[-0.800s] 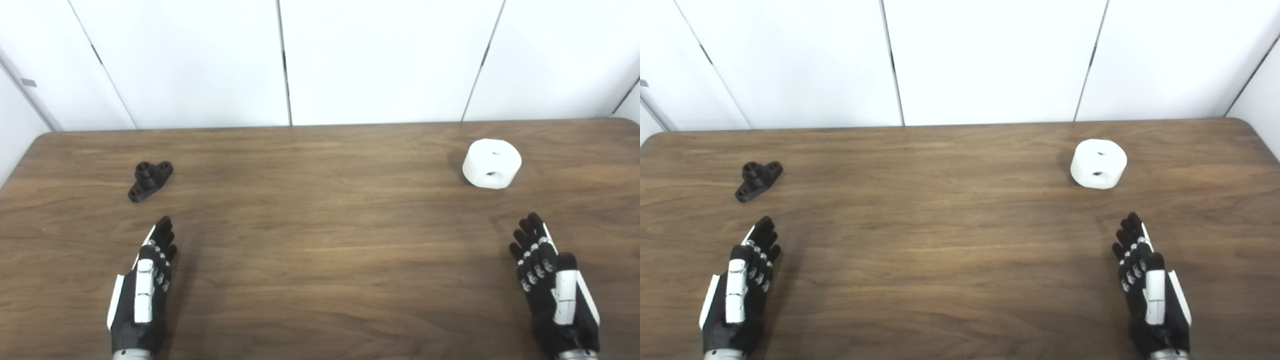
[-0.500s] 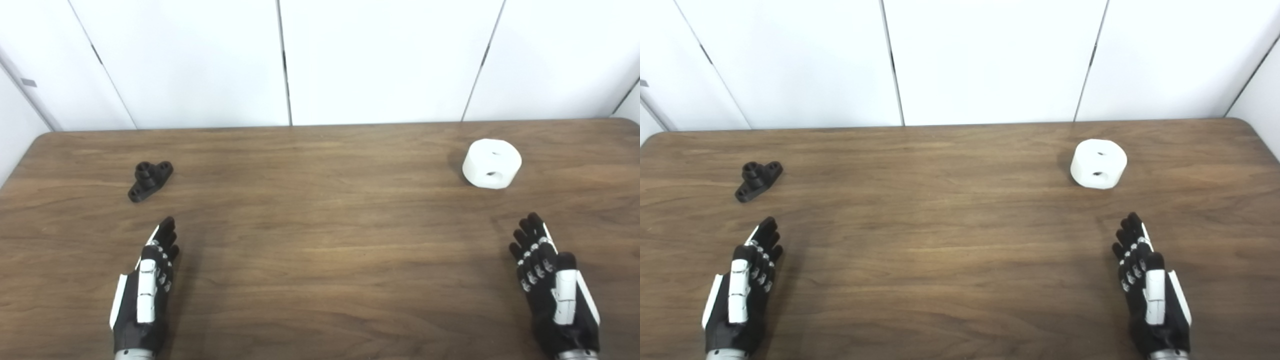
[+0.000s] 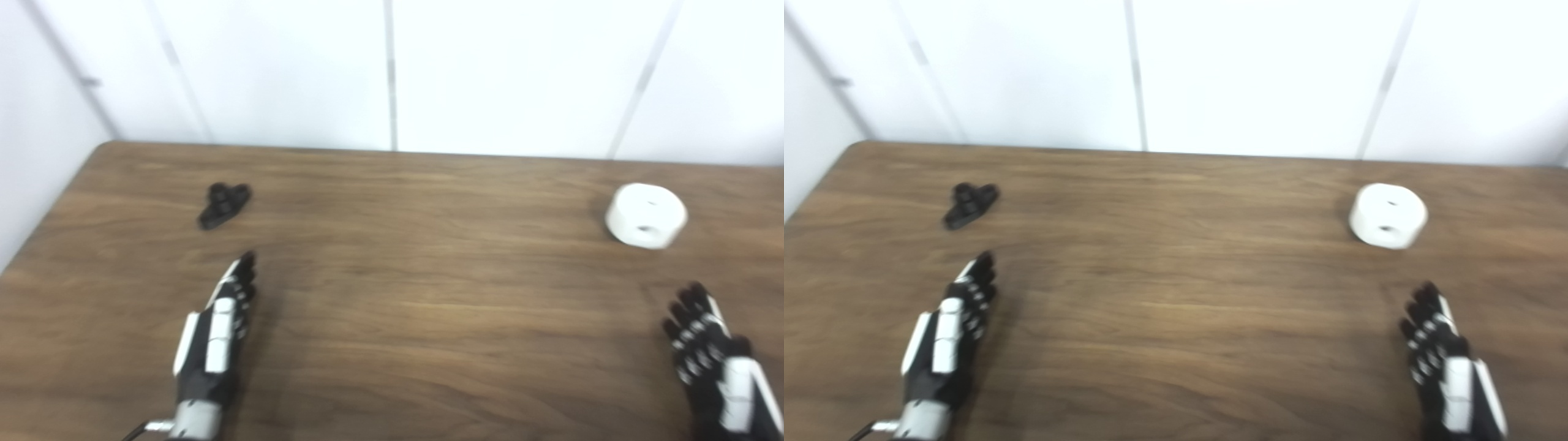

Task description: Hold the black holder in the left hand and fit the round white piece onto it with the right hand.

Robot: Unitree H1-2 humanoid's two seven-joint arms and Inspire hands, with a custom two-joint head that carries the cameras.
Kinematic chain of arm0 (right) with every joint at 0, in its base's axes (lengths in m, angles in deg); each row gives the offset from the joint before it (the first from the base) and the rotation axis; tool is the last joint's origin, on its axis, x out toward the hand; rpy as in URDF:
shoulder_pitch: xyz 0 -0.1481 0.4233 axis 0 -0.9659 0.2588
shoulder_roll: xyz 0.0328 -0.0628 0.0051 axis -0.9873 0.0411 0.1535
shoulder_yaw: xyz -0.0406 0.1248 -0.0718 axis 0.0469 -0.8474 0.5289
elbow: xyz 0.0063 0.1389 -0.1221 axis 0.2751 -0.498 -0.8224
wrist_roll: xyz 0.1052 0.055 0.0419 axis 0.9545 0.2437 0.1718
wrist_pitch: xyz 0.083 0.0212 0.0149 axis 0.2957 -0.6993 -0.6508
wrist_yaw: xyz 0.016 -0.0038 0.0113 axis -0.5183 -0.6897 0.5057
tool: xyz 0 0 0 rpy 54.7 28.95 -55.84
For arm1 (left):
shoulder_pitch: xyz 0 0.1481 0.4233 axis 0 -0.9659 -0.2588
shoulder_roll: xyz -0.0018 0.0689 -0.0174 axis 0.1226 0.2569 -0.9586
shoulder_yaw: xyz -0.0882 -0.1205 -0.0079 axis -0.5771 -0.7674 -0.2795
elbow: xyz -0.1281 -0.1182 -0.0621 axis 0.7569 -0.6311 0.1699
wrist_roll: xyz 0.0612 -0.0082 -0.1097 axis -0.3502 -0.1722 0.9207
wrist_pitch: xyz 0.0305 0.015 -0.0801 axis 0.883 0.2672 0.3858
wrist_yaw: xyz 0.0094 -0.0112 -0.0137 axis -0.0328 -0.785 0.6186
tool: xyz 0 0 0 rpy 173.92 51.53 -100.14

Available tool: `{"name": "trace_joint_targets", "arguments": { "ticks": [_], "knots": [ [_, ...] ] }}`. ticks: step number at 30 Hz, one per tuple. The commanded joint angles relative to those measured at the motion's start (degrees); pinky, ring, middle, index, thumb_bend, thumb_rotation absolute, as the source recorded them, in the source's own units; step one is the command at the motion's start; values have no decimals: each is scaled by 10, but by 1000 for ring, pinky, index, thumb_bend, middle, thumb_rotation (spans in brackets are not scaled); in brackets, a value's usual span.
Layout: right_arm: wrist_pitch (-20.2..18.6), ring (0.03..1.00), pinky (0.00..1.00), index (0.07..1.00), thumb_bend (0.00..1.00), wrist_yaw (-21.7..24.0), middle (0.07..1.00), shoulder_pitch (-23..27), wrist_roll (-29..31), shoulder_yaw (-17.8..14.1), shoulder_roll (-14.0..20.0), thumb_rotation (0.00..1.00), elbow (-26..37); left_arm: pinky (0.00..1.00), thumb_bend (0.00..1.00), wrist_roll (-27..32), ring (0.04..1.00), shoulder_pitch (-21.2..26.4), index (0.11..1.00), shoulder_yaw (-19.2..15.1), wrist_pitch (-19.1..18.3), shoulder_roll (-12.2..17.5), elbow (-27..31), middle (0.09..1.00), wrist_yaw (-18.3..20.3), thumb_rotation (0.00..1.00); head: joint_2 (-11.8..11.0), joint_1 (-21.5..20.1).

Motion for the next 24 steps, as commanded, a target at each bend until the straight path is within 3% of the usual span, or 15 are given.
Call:
{"name": "trace_joint_targets", "arguments": {
  "ticks": [1, 8, 14, 24],
  "knots": [
    [3, 1000, 1000, 1000, 654, 8, 1000, -5, 2, -4, 10, 1000, -18, 1000, 497, -6, 1000, -3, 925, 8, 17, -19, 9, 987, 1, 905, -2, 5],
    [4, 1000, 1000, 1000, 687, 23, 1000, -5, 14, -9, 19, 1000, -31, 1000, 470, -24, 999, -7, 932, 21, 18, -28, 5, 982, -11, 916, -24, 30],
    [5, 1000, 1000, 1000, 745, 24, 1000, -3, 13, -13, 23, 1000, -43, 1000, 453, -29, 998, -12, 928, 37, 32, -39, -2, 978, -24, 868, -45, 47],
    [30, 1000, 1000, 1000, 807, 47, 1000, -8, 23, -22, 31, 1000, -60, 1000, 452, -57, 1000, -27, 934, 56, 48, -43, 0, 980, -32, 843, -59, 58]
  ]
}}
